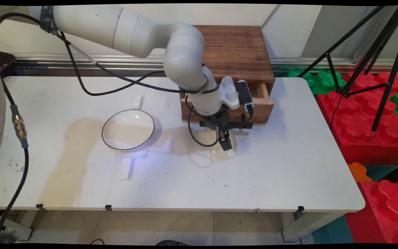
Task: Open the drawer
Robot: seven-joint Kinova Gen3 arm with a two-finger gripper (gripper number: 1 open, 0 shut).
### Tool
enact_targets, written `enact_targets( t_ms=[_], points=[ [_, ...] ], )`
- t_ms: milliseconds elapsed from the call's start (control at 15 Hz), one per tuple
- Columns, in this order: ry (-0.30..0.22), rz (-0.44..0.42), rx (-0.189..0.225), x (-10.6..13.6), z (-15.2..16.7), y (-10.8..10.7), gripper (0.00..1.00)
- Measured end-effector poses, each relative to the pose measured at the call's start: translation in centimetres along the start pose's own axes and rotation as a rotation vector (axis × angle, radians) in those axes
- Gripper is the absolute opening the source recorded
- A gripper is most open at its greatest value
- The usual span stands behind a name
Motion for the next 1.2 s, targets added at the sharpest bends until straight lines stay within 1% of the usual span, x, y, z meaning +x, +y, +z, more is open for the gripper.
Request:
enact_targets(
  t_ms=[533,733,1200],
  points=[
    [0.02,-0.001,-0.026,-1.1,-1.3,3.5,1.0],
    [0.026,0.001,-0.043,-1.6,-1.9,5.2,1.0],
    [0.032,0.007,-0.073,-2.4,-2.7,8.0,1.0]
  ],
)
